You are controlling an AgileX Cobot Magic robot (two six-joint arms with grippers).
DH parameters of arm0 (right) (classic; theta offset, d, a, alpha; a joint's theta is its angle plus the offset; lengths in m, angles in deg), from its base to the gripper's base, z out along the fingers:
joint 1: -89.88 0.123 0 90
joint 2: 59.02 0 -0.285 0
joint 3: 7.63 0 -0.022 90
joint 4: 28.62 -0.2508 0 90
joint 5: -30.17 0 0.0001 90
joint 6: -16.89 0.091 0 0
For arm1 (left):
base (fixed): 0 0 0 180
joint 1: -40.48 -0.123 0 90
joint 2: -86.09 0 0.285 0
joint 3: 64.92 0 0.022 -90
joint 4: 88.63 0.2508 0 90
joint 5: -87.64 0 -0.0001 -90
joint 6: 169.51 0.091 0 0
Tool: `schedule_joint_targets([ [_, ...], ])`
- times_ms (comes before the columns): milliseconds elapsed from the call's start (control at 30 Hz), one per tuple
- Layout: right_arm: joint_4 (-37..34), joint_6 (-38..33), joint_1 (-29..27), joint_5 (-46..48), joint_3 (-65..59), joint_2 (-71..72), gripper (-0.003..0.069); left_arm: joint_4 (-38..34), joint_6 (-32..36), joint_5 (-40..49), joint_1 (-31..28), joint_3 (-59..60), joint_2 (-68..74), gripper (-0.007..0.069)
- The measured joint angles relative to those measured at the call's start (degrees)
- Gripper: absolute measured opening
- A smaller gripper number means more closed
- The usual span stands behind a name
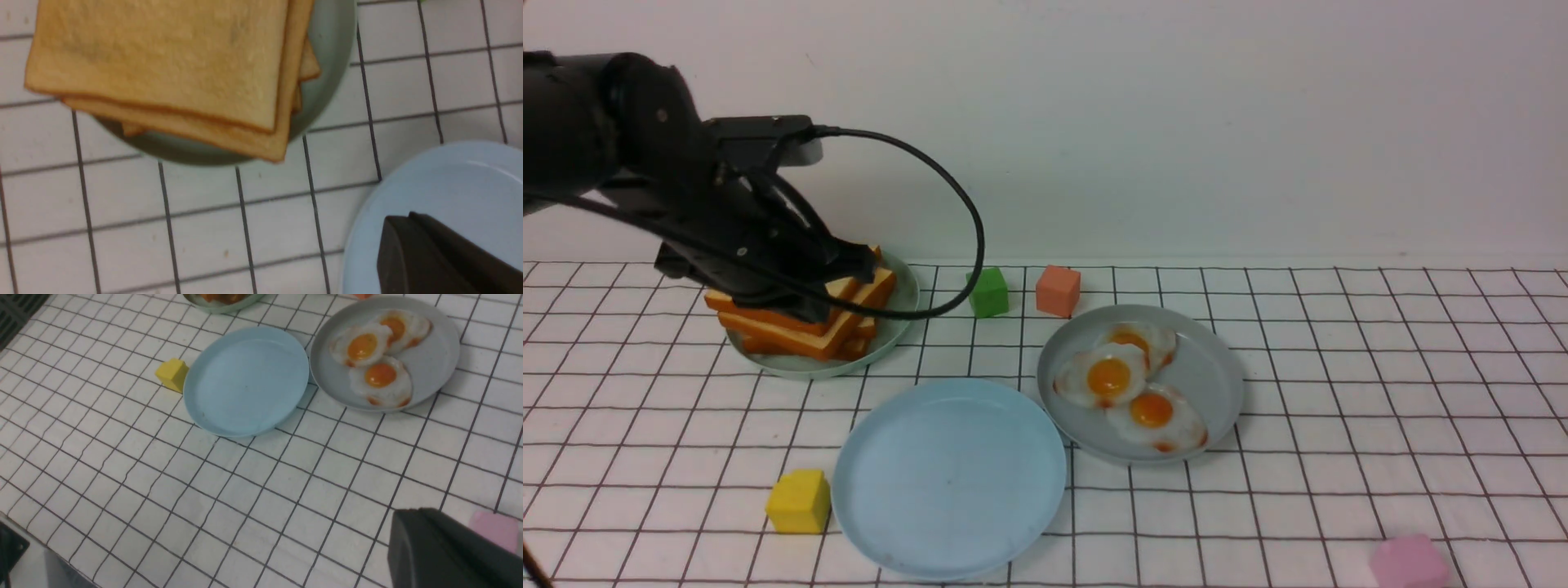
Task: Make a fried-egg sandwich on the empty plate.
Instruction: Use the left arm to grab a slice of bread
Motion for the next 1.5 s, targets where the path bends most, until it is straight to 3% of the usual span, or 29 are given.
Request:
schedule_joint_targets([
  [267, -0.25, -0.06, 0.0, -1.36, 0.0, 0.0, 0.001, 6.81, -1.8, -0.57, -0.24, -10.05, 9.85, 0.0033],
  [367, -0.37, -1.18, 0.0, -1.61, 0.0, 0.0, 0.001, 8.66, -1.91, -0.8, -0.24, -11.86, 11.76, 0.0103],
  [400, -0.37, -1.85, 0.0, -1.66, 0.0, 0.0, 0.0011, 9.88, -1.91, -1.54, -0.24, -12.35, 12.64, 0.0166],
  [600, -1.43, -2.58, 0.0, -2.59, 0.0, 0.0, 0.0014, 12.88, -1.91, -4.41, -0.24, -12.59, 14.75, 0.0367],
  [800, -1.48, -2.62, 0.0, -3.44, 0.0, 0.0, 0.0016, 16.67, -1.91, -7.32, -0.24, -12.63, 16.99, 0.0424],
  [1133, -1.65, -2.79, 0.0, -3.47, 0.0, 0.0, 0.0019, 18.12, -1.91, -7.1, -0.24, -12.94, 19.04, 0.0425],
  [1267, -1.69, -2.79, 0.0, -3.47, 0.0, 0.0, 0.0022, 18.36, -1.91, -6.49, -0.24, -13.08, 19.11, 0.037],
  [1500, -1.69, -2.79, 0.0, -3.47, 0.0, 0.0, 0.0028, 17.36, -1.81, -4.57, 0.2, -13.3, 17.62, 0.0043],
])
